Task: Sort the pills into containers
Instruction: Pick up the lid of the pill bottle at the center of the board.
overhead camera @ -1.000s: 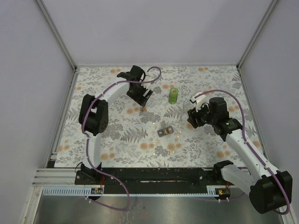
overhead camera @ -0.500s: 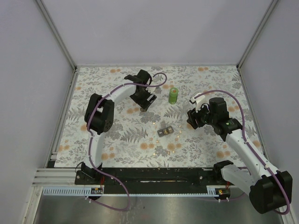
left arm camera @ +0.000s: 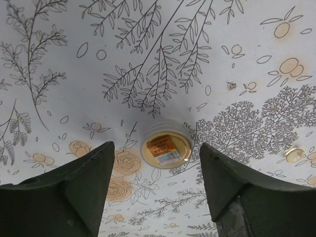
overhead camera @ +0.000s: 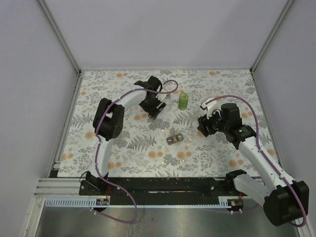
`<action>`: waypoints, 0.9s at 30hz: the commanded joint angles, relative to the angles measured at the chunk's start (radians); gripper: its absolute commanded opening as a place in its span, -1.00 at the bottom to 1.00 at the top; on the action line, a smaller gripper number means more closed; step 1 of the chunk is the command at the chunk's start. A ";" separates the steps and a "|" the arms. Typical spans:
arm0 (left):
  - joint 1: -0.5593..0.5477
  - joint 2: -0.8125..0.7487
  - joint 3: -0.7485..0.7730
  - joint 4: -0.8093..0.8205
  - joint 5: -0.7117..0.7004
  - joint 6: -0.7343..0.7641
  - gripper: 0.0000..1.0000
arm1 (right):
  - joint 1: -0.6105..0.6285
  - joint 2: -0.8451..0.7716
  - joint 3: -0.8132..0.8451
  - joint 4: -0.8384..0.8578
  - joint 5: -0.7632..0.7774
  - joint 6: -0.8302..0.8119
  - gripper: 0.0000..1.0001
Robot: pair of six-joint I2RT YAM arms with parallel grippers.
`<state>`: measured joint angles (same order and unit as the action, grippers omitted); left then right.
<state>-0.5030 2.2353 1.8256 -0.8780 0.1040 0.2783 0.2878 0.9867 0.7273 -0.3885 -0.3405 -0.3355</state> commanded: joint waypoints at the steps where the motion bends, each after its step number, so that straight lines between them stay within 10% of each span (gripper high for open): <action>1: -0.012 0.007 0.041 0.001 0.003 -0.001 0.43 | -0.006 -0.005 0.038 0.017 -0.023 -0.005 -1.00; 27: 0.007 -0.250 0.021 -0.104 0.247 0.044 -0.78 | 0.011 0.052 0.132 -0.125 -0.100 -0.080 -1.00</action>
<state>-0.5102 2.1807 1.8217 -0.9428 0.1947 0.3023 0.2878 1.0195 0.7940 -0.4664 -0.3977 -0.3698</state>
